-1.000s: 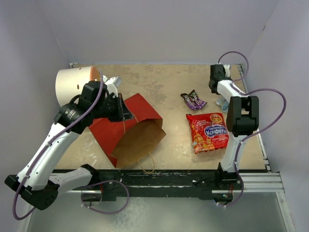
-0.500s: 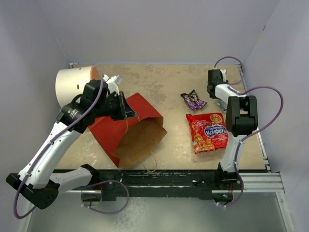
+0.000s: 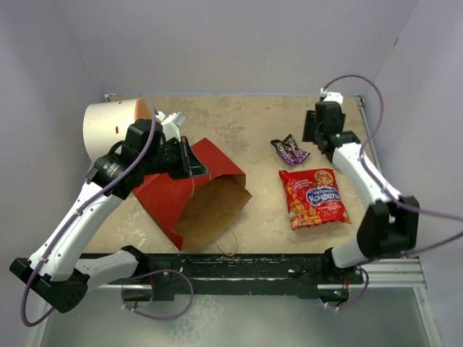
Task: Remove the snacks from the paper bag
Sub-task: Place the snack at the center of the board, then take out the snack from the paper bag.
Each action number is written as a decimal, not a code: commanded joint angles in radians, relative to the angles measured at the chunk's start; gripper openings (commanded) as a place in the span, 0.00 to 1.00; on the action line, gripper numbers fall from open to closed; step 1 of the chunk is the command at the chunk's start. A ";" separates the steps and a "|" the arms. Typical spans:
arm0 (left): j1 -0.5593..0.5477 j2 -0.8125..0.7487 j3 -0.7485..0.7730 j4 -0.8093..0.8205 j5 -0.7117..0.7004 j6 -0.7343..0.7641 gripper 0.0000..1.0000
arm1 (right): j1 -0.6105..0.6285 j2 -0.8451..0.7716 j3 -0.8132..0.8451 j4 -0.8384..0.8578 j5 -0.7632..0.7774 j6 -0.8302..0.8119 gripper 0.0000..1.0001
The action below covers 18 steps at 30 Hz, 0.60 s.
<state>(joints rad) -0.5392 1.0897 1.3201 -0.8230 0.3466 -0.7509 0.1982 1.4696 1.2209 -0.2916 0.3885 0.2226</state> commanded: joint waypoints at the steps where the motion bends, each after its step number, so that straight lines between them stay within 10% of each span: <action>1: 0.002 0.013 0.109 0.003 -0.028 0.005 0.00 | 0.197 -0.206 -0.122 0.056 -0.389 -0.064 0.72; 11: 0.016 0.015 0.162 -0.073 -0.141 0.006 0.00 | 0.648 -0.609 -0.456 0.371 -0.658 -0.316 0.68; 18: 0.021 0.041 0.245 -0.159 -0.166 0.036 0.00 | 0.882 -0.459 -0.475 0.418 -0.548 -0.840 0.64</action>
<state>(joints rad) -0.5247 1.1267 1.4914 -0.9501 0.2127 -0.7391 1.0298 0.9005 0.7376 0.0242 -0.2184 -0.2680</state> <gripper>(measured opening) 0.010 0.642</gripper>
